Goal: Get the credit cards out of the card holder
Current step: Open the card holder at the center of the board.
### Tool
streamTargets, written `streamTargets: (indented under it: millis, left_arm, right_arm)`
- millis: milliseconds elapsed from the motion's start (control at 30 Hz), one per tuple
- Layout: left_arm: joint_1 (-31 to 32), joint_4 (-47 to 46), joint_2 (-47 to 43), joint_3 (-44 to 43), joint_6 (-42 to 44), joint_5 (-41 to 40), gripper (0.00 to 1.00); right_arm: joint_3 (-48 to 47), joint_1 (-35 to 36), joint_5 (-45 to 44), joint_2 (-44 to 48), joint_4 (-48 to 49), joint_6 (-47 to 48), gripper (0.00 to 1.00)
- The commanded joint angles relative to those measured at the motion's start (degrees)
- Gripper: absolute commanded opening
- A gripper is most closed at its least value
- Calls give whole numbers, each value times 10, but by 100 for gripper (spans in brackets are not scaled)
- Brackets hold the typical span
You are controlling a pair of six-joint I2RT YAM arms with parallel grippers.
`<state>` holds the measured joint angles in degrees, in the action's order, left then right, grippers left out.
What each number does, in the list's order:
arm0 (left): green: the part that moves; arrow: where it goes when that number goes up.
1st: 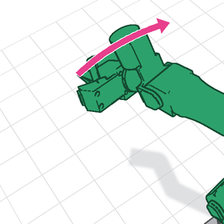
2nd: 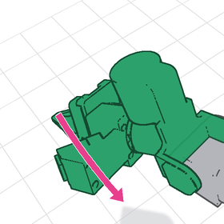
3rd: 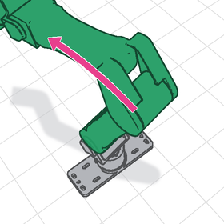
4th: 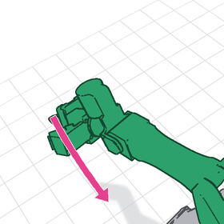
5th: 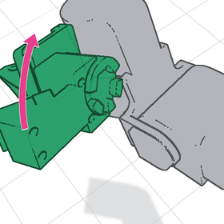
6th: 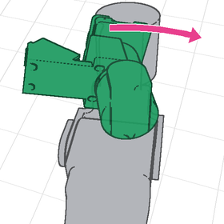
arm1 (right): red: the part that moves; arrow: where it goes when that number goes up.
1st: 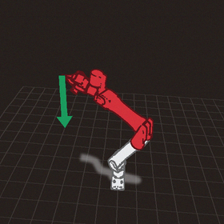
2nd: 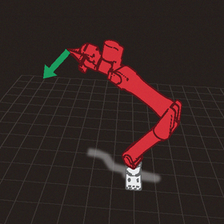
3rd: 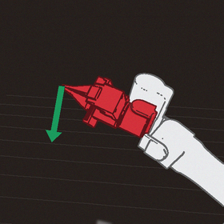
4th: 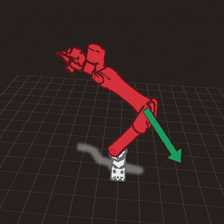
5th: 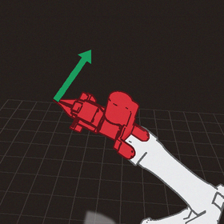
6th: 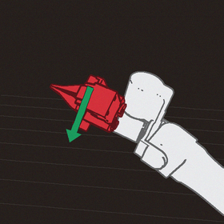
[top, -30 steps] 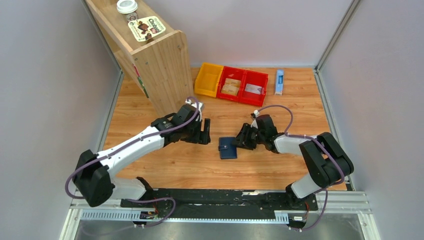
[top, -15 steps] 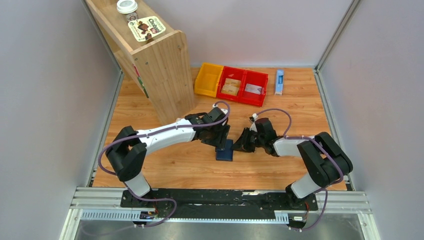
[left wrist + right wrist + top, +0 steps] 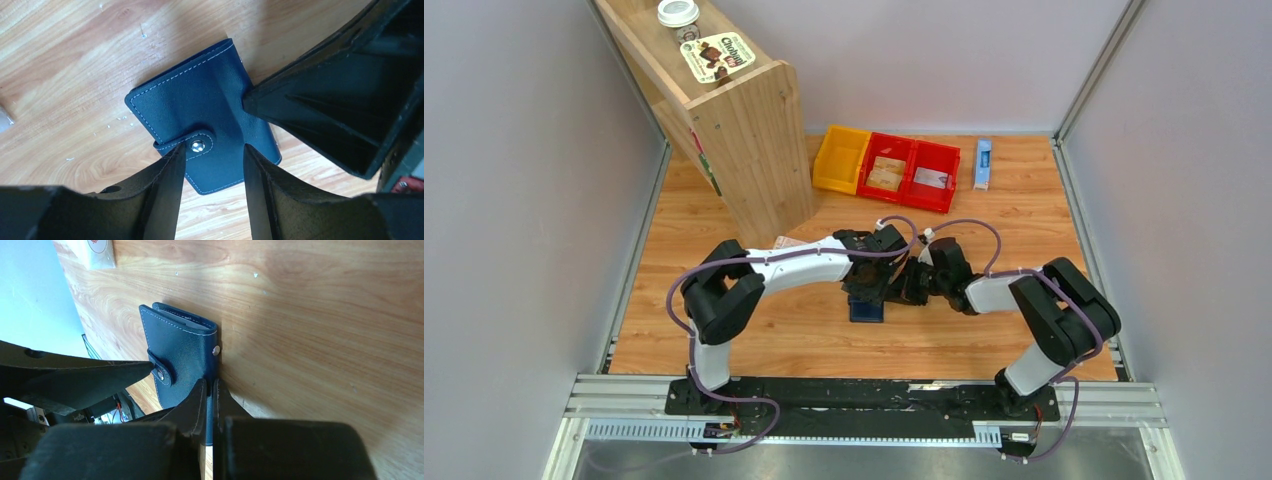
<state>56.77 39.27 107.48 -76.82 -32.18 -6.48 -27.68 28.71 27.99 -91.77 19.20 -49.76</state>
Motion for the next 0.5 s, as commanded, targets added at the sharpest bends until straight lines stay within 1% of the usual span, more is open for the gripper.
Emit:
streamTargets:
  millis: [0, 133, 233, 367, 400, 433, 467]
  left_arm:
    - [16, 46, 22, -39, 21, -56, 54]
    - [24, 57, 47, -42, 27, -81, 53]
    - [26, 66, 62, -43, 28, -90, 50]
    - [28, 72, 71, -36, 27, -108, 39]
    - [28, 71, 70, -33, 26, -115, 32]
    - [28, 69, 68, -30, 27, -117, 29]
    - [28, 68, 63, -29, 27, -123, 22]
  right_arm:
    - [12, 12, -33, -32, -46, 13, 0]
    - [10, 15, -33, -37, -46, 12, 0]
    - [9, 16, -34, -38, -49, 13, 0]
    - [10, 16, -37, -37, -53, 14, 0]
    - [11, 16, -38, -36, -54, 14, 0]
    - [11, 16, -38, -37, -56, 15, 0]
    - [10, 16, -40, -36, -58, 15, 0]
